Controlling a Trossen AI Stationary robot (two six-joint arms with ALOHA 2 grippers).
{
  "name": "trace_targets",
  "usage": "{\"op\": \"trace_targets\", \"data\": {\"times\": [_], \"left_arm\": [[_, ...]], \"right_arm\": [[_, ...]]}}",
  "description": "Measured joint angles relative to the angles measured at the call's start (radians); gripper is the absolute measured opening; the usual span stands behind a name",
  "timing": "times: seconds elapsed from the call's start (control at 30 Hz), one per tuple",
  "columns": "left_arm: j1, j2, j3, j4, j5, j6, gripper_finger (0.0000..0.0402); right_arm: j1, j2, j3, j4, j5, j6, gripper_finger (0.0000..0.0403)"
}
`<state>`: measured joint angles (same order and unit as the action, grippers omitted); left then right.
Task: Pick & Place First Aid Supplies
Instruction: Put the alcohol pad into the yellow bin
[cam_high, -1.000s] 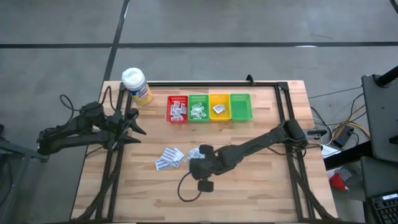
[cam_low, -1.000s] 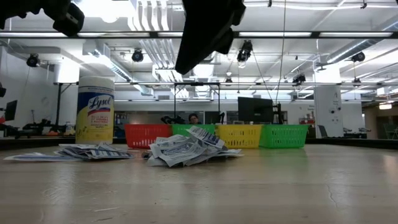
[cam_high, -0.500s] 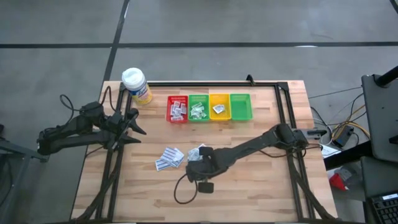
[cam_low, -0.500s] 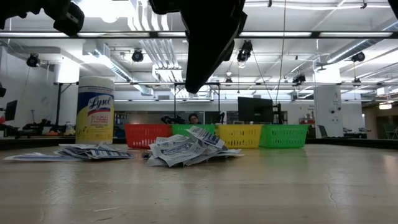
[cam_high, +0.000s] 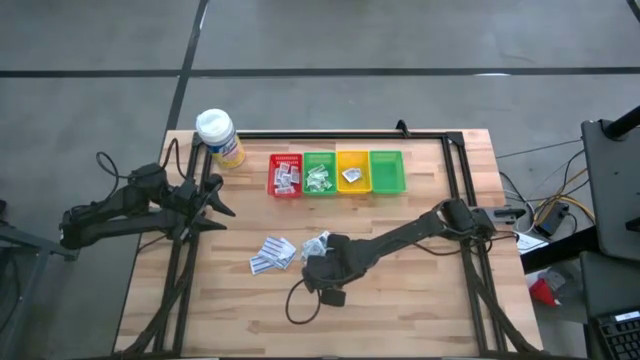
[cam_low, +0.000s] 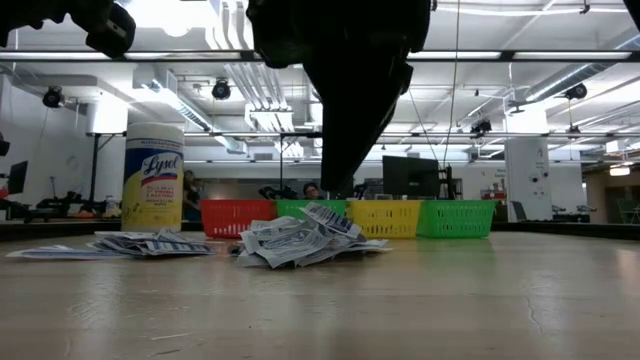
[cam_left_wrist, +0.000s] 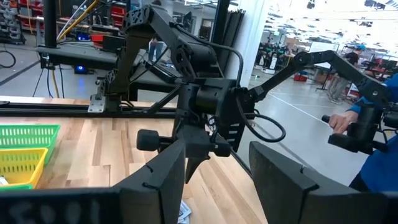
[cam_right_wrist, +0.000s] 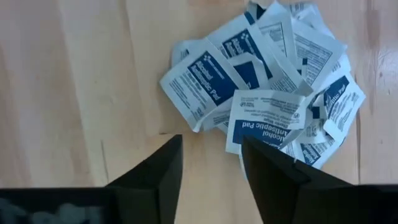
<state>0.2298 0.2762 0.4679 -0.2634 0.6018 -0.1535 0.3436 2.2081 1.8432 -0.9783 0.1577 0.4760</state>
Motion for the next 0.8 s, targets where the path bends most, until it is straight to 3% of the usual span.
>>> {"op": "trace_targets", "data": {"times": [0.33, 0.8], "left_arm": [[0.000, 0.000, 0.000, 0.000, 0.000, 0.000, 0.0175], [0.000, 0.000, 0.000, 0.000, 0.000, -0.002, 0.0175]], "right_arm": [[0.001, 0.010, -0.024, 0.018, 0.046, 0.034, 0.0200], [0.002, 0.076, -0.019, 0.017, 0.081, 0.063, 0.0171]]}}
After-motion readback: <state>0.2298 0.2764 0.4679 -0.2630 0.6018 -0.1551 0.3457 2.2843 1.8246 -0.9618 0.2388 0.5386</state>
